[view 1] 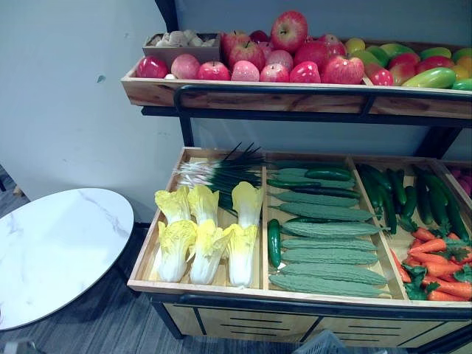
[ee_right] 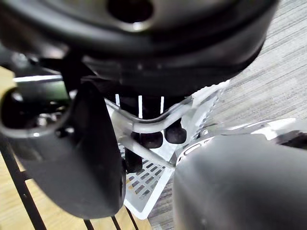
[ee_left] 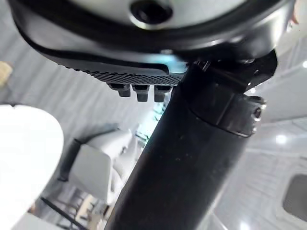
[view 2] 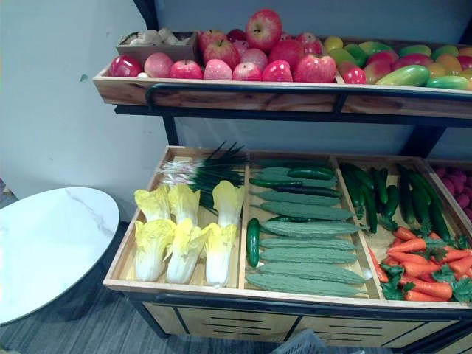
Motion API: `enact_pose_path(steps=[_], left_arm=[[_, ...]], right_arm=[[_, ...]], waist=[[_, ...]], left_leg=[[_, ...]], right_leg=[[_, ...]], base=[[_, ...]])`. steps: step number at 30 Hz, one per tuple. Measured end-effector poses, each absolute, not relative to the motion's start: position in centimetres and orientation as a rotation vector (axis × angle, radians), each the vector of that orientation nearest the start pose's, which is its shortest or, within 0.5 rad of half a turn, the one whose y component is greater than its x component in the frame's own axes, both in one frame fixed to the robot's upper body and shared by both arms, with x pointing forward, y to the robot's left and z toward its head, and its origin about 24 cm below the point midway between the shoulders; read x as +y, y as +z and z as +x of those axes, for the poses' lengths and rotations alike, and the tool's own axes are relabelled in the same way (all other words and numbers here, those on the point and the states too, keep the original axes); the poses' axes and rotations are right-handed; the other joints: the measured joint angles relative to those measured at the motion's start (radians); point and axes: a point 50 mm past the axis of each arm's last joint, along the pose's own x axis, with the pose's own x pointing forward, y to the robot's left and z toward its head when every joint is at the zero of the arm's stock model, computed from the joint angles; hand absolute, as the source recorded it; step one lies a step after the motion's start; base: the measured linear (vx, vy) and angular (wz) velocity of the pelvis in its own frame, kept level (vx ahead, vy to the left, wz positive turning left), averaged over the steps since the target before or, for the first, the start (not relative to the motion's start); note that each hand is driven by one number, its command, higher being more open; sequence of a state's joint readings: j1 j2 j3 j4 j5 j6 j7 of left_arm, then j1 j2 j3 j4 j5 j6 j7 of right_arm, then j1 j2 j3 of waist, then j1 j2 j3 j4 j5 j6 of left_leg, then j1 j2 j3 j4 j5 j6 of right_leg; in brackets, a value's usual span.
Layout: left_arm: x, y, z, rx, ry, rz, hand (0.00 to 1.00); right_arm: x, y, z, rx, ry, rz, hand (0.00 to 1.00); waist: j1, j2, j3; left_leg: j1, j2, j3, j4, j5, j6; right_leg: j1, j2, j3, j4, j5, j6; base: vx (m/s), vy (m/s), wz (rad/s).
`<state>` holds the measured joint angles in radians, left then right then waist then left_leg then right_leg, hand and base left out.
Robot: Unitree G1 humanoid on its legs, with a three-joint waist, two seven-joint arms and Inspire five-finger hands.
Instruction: Pick vegetable in the basket
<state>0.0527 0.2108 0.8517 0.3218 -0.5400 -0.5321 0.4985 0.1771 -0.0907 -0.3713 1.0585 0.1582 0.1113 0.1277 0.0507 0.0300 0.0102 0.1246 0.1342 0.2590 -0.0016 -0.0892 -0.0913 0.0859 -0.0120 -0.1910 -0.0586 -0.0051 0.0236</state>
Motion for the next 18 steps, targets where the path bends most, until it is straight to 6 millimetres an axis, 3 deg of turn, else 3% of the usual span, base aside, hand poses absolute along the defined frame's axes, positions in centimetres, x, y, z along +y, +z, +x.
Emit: enact_pose_path(steps=[2, 4, 7, 8, 9, 14, 18], left_arm=[[39.4, 7.2, 12.8, -0.453, 1.305, -0.195, 1.0], [38.6, 8.9, 14.6, -0.451, 1.144, -0.126, 1.0], [34.3, 11.2, 18.7, -0.418, 0.787, 0.012, 1.0], [33.7, 11.2, 19.1, -0.406, 0.748, 0.017, 1.0], [31.3, 10.8, 21.0, -0.337, 0.605, 0.039, 1.0], [30.1, 10.0, 21.8, -0.248, 0.548, 0.083, 1.0], [28.9, 9.2, 22.9, -0.134, 0.539, 0.258, 1.0]], right_arm=[[-22.3, -16.7, 3.6, 1.24, -0.419, 0.353, 0.0], [-22.2, -16.7, 3.5, 1.246, -0.41, 0.349, 0.0], [-22.0, -16.7, 3.8, 1.248, -0.378, 0.329, 0.0], [-22.0, -16.7, 3.9, 1.249, -0.375, 0.326, 0.0], [-22.1, -16.6, 4.0, 1.245, -0.353, 0.311, 0.0], [-22.1, -16.6, 4.1, 1.244, -0.341, 0.305, 0.0], [-22.1, -16.6, 4.2, 1.243, -0.341, 0.305, 0.0]], waist=[[0.002, 0.004, -0.003], [0.003, 0.007, -0.01], [0.005, 0.008, -0.018], [0.004, 0.005, -0.021], [0.0, 0.01, -0.023], [-0.002, 0.01, -0.023], [0.0, 0.009, -0.024]], left_leg=[[-0.001, 0.0, 0.003, 0.002, -0.001, 0.0], [-0.005, 0.001, 0.009, 0.01, -0.004, 0.0], [-0.005, 0.007, 0.03, 0.024, -0.008, 0.0], [-0.003, 0.007, 0.031, 0.024, -0.008, 0.0], [-0.003, 0.011, 0.034, 0.032, -0.008, 0.0], [-0.003, 0.017, 0.035, 0.042, -0.008, 0.0], [-0.003, 0.017, 0.042, 0.041, -0.008, -0.001]], right_leg=[[0.004, 0.001, 0.003, -0.013, 0.009, 0.0], [0.004, 0.003, 0.01, -0.026, 0.016, -0.001], [0.003, 0.008, 0.035, -0.037, 0.025, -0.005], [0.003, 0.009, 0.038, -0.037, 0.025, -0.005], [-0.002, 0.014, 0.062, -0.036, 0.028, -0.009], [-0.008, 0.018, 0.078, -0.029, 0.028, -0.011], [-0.017, 0.017, 0.084, -0.016, 0.027, -0.011]], base=[[-0.02, -0.002, -0.04], [-0.01, -0.004, -0.1], [0.01, -0.016, -0.24], [0.03, -0.035, -0.41], [0.03, -0.042, -0.38], [0.0, -0.03, -0.14], [-0.04, 0.006, -0.03]])
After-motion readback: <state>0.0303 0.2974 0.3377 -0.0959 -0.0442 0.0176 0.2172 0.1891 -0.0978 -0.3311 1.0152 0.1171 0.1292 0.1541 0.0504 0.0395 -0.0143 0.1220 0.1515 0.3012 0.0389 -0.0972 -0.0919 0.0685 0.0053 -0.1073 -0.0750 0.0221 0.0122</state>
